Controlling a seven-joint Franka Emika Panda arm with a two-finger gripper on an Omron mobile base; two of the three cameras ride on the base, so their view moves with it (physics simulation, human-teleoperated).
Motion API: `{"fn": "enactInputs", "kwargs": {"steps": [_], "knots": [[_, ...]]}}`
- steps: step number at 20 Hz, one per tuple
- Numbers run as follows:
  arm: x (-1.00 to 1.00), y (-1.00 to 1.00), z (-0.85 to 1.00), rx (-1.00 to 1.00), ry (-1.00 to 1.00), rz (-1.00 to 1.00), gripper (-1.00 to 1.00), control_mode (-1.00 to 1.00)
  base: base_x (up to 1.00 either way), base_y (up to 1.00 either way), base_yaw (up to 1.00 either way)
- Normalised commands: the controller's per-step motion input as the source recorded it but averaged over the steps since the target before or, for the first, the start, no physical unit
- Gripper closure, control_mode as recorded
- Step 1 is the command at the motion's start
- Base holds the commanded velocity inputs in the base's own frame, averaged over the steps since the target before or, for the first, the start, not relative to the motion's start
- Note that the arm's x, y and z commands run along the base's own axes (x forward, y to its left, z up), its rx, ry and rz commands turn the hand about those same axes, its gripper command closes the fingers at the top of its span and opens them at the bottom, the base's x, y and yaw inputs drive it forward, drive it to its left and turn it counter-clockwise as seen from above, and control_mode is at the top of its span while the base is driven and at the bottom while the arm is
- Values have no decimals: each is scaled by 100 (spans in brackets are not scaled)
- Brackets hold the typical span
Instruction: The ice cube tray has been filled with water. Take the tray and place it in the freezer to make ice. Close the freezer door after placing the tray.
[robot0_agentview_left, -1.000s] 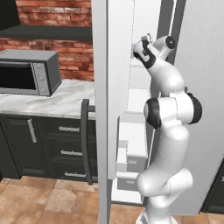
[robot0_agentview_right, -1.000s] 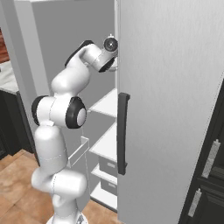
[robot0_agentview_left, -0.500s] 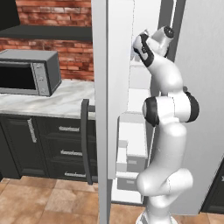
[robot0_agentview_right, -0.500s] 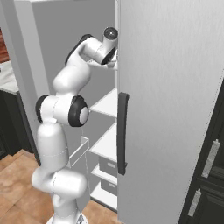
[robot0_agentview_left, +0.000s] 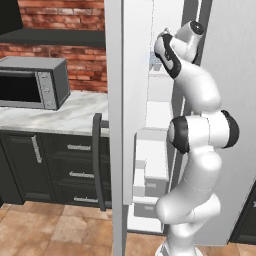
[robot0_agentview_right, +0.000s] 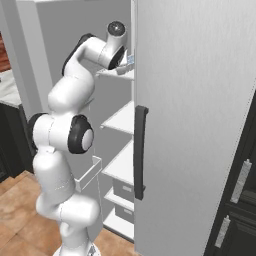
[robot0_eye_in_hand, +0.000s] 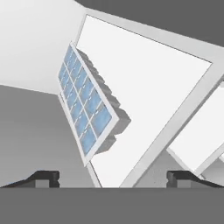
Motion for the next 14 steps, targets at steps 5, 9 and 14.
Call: {"fn": "enactInputs", "kwargs": {"steps": [5,9,14], "knots": [[-100,-21,0,0,-5,0,-100,-100,0,0,0],[-100,0,-38,-6,-13,0,-100,-100,0,0,0],[-100,-29,-9,-1,-4,0,-100,-100,0,0,0]]}}
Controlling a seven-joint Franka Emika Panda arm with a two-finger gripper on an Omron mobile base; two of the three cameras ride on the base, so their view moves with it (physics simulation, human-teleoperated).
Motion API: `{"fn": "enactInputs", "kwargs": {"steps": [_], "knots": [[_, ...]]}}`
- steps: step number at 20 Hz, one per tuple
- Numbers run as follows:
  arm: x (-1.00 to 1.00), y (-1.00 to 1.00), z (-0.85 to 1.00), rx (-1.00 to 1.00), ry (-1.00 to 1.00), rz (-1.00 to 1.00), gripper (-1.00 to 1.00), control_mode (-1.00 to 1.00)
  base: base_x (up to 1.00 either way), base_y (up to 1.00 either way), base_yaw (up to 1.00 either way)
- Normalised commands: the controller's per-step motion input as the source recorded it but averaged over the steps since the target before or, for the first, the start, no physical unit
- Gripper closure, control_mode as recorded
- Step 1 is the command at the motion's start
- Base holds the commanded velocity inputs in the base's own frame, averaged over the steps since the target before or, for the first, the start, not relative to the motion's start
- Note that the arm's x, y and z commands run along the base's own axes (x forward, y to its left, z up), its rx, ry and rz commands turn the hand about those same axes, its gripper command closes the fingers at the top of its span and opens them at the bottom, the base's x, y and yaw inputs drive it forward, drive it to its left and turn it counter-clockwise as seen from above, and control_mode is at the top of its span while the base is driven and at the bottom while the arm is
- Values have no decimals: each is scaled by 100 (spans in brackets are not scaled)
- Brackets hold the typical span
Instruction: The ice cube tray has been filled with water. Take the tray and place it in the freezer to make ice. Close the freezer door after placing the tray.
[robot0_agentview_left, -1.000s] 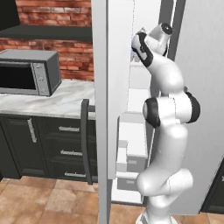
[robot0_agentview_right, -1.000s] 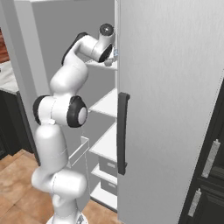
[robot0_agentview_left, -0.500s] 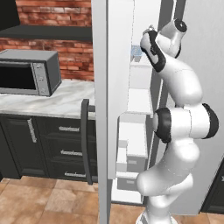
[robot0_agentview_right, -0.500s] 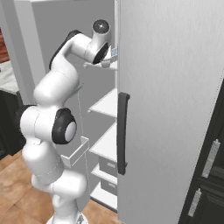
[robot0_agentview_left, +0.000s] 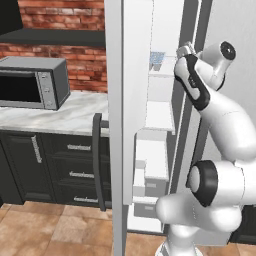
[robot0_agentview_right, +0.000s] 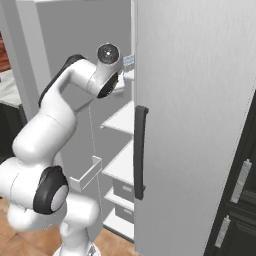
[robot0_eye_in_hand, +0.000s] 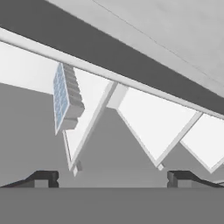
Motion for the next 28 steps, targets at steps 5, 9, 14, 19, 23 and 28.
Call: {"fn": "enactInputs", "kwargs": {"steps": [5,9,14,19,23,28], "knots": [[-94,-44,0,0,0,3,-100,-100,0,0,0],[-70,-6,0,-1,0,10,-100,-100,0,0,0],[-43,2,0,-4,5,9,-100,-100,0,0,0],[0,0,0,0,0,0,-100,100,-51,3,0],[0,0,0,0,0,0,-100,100,-56,8,-10],[0,0,0,0,0,0,-100,100,-29,16,-20]]}}
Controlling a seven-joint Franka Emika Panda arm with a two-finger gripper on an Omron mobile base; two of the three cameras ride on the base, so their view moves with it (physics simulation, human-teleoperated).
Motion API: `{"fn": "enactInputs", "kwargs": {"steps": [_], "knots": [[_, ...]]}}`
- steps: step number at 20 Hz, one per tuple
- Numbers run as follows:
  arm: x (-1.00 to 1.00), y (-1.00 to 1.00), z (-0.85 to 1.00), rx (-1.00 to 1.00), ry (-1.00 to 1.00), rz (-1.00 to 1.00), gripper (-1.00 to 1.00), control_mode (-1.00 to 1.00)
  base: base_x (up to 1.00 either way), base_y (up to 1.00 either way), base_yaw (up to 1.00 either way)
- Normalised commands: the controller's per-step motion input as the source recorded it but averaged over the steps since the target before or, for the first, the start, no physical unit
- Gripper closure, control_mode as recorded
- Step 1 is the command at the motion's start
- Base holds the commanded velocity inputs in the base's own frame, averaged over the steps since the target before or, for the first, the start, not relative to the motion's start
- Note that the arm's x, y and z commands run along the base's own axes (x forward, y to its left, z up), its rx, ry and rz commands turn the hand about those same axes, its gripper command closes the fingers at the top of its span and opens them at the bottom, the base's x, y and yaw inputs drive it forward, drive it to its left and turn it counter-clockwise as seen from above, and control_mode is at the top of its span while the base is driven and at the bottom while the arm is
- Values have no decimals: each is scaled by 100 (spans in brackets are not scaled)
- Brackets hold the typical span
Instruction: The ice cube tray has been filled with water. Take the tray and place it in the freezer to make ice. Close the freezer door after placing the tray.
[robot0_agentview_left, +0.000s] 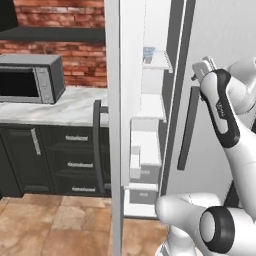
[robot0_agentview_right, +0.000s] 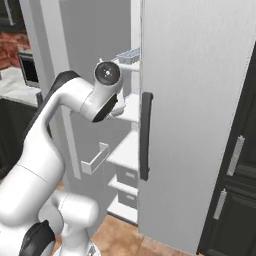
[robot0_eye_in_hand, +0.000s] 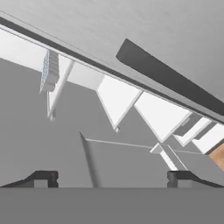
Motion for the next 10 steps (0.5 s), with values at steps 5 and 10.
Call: {"fn": "enactInputs", "kwargs": {"steps": [5,10], "knots": [[0,0,0,0,0,0,-100,100,0,18,-29],[0,0,0,0,0,0,-100,100,-5,44,-29]]}}
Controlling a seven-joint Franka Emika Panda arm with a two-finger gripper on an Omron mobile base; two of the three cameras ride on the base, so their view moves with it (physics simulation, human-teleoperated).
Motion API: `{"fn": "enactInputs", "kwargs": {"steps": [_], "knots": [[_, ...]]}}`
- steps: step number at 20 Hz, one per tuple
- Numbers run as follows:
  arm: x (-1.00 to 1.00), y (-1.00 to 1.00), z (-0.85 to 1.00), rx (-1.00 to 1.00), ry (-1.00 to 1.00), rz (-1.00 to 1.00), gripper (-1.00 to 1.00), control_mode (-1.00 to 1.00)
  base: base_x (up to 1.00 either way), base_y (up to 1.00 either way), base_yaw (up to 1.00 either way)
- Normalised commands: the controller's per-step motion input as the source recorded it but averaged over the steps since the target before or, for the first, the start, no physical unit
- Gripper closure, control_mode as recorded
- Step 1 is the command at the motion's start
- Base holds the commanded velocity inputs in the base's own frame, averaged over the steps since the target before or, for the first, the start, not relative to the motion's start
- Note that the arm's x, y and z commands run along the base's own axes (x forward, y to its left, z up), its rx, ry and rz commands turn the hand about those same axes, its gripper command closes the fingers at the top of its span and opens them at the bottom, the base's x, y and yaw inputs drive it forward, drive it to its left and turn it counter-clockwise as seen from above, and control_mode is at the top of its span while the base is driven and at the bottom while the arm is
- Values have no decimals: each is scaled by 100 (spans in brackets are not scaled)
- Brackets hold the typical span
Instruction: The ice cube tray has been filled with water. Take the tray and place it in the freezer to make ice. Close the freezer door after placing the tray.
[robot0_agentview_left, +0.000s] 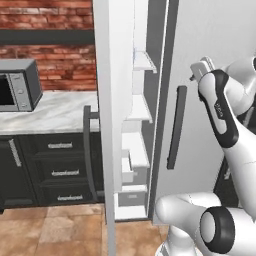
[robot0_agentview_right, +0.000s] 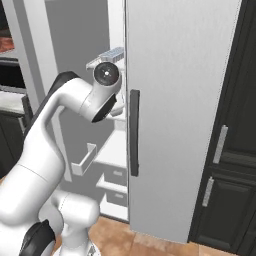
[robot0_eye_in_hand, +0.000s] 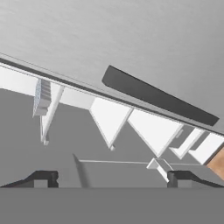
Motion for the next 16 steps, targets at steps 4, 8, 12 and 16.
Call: {"fn": "enactInputs", "kwargs": {"steps": [4,8,12,16], "knots": [[0,0,0,0,0,0,-100,100,-11,49,-20],[0,17,0,0,0,0,-100,-100,0,30,-3],[-13,1,0,0,0,-4,-100,-100,0,0,0],[0,0,0,0,0,-1,-100,-100,0,0,0]]}}
